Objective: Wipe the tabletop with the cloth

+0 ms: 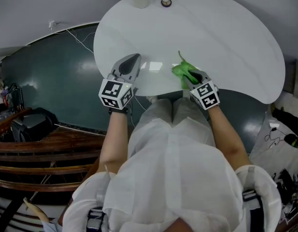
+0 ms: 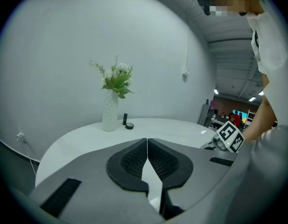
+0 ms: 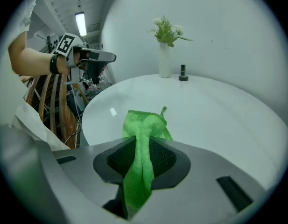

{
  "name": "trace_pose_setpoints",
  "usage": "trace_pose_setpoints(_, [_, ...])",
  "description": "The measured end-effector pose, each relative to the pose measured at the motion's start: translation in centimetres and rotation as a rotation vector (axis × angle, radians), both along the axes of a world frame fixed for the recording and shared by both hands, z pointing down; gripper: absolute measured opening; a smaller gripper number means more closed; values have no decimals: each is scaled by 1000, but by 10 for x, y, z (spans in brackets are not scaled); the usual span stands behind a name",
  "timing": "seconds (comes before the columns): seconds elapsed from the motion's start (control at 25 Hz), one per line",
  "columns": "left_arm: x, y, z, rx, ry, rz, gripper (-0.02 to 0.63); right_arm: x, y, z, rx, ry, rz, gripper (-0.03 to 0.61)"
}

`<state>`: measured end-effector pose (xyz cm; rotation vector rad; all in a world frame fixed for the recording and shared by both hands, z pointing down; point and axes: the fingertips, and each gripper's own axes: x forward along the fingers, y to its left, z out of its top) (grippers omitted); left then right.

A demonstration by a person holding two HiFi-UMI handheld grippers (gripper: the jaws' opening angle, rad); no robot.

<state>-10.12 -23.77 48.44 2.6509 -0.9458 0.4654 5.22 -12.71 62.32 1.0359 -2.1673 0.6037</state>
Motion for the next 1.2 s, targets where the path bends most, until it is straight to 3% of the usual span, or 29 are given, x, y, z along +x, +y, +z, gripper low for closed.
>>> trace_pose_setpoints(0.2, [16, -2, 5, -4, 6, -19, 18, 74, -6, 5, 8, 54, 78, 83])
trace_pose_setpoints(0.32, [21, -3, 7, -6, 8, -36, 18, 113, -13, 8, -6, 55, 174, 83])
trace_pose_setpoints(0.44, [17, -5, 8, -6, 11, -62, 18, 122, -24, 7, -16, 68, 206, 83])
trace_pose_setpoints(0.88, [-61, -33, 7, -4, 17, -223, 18, -46, -119, 2, 42, 88, -162, 83])
trace_pose_setpoints(1.2, [-123, -36, 7, -7, 28, -326, 18, -126, -199, -8, 78, 123, -204, 83])
